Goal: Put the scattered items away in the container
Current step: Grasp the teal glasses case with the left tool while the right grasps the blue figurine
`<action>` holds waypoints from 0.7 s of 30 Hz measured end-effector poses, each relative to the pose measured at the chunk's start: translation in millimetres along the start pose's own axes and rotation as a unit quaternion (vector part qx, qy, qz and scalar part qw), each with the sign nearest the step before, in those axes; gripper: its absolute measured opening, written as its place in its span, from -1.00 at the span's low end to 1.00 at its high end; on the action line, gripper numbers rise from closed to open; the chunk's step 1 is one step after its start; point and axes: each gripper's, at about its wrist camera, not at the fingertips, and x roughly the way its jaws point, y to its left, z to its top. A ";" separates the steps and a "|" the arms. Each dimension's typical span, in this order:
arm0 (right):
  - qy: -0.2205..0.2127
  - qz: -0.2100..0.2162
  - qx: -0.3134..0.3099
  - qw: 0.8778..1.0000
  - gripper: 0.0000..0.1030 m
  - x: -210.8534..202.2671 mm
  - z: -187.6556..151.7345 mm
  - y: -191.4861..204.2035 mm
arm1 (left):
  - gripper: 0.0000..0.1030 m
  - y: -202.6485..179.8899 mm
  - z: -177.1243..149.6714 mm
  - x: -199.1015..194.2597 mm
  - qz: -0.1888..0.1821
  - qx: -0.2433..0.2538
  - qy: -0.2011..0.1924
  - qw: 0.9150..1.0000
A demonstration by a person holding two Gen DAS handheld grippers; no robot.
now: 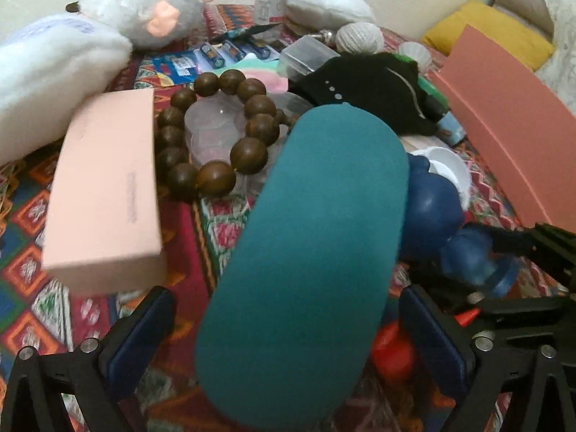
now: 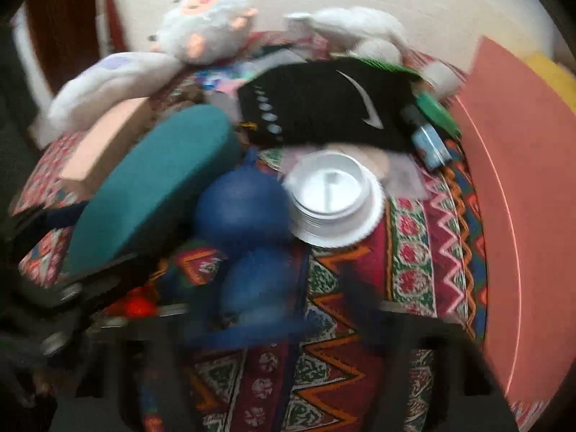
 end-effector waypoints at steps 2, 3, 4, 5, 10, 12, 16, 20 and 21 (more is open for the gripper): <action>-0.001 0.004 0.007 1.000 0.00 -9.0 -3.5 -3.8 | 1.00 -4.9 5.3 6.0 0.006 0.007 -0.001 1.000; -0.002 0.005 0.011 1.000 0.00 -13.6 -5.3 -5.7 | 1.00 -8.2 8.4 9.4 0.009 0.010 0.000 1.000; -0.003 0.007 0.014 1.000 -0.01 -18.1 -7.0 -7.6 | 0.95 -11.9 11.1 12.4 0.011 0.016 0.003 1.000; -0.004 0.009 0.018 1.000 0.00 -22.6 -8.8 -9.4 | 0.81 -15.0 12.9 13.8 0.012 0.022 0.005 1.000; -0.008 0.018 0.036 0.999 0.00 -45.5 -17.5 -18.7 | 0.41 -24.2 12.2 5.7 0.003 0.021 0.015 1.000; -0.026 0.020 0.029 0.999 0.00 -64.8 -18.9 -15.7 | 0.38 -29.2 6.5 -3.6 0.003 0.025 0.014 1.000; -0.050 0.026 0.022 0.998 0.00 -96.7 -22.9 -9.8 | 0.31 -35.8 -5.5 -35.9 -0.005 0.027 -0.008 1.000; -0.061 0.030 0.013 0.998 0.00 -119.7 -36.3 0.2 | 0.31 -29.8 -15.5 -73.9 -0.010 0.014 -0.033 0.999; -0.060 0.029 0.010 0.998 0.00 -122.6 -40.1 3.0 | 0.31 -27.3 -17.2 -79.6 -0.009 0.009 -0.035 0.999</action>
